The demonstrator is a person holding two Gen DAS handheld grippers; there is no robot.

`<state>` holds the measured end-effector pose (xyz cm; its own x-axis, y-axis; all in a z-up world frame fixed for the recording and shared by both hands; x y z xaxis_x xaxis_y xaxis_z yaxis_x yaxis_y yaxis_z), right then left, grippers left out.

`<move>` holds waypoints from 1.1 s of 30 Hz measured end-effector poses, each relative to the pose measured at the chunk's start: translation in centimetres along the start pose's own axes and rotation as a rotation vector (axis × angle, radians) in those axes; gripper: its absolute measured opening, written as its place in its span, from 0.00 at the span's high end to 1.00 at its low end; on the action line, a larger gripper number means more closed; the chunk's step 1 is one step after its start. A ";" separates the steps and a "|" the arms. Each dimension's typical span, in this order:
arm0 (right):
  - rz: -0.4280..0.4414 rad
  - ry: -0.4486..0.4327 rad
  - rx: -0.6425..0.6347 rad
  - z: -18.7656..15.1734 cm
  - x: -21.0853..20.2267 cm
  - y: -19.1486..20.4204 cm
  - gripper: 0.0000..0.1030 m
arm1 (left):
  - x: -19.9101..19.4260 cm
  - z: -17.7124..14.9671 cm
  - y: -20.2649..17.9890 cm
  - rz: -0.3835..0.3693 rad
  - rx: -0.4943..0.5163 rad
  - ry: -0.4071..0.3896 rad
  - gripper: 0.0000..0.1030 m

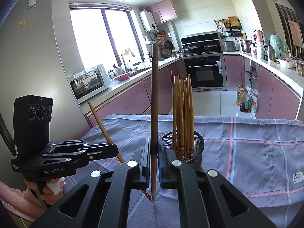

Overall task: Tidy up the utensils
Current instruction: 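Carry both upright chopsticks over the mesh cup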

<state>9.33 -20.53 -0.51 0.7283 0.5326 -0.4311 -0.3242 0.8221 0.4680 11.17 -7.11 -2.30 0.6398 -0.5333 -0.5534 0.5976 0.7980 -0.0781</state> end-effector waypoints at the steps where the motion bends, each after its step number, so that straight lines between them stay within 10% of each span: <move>1: 0.000 -0.001 -0.001 0.0 0.0 0.0 0.94 | 0.0 0.1 0.0 0.001 0.001 -0.001 0.93; 33: 0.004 -0.039 -0.024 1.3 -0.5 0.4 0.94 | -1.1 1.7 -1.2 0.004 0.055 -0.034 0.93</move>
<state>9.67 -20.73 0.90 0.7496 0.5280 -0.3991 -0.3408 0.8248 0.4511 10.59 -7.95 -0.13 0.6578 -0.5398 -0.5253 0.6200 0.7840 -0.0293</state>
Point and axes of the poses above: each gripper's, at about its wrist camera, not at the fingertips, and x roughly the way its jaws point, y to its left, z to its top, the point moved 3 cm from there along x, roughly the way its jaws point, and after that the axes turned 12 degrees about x, right-handed, at the moved point
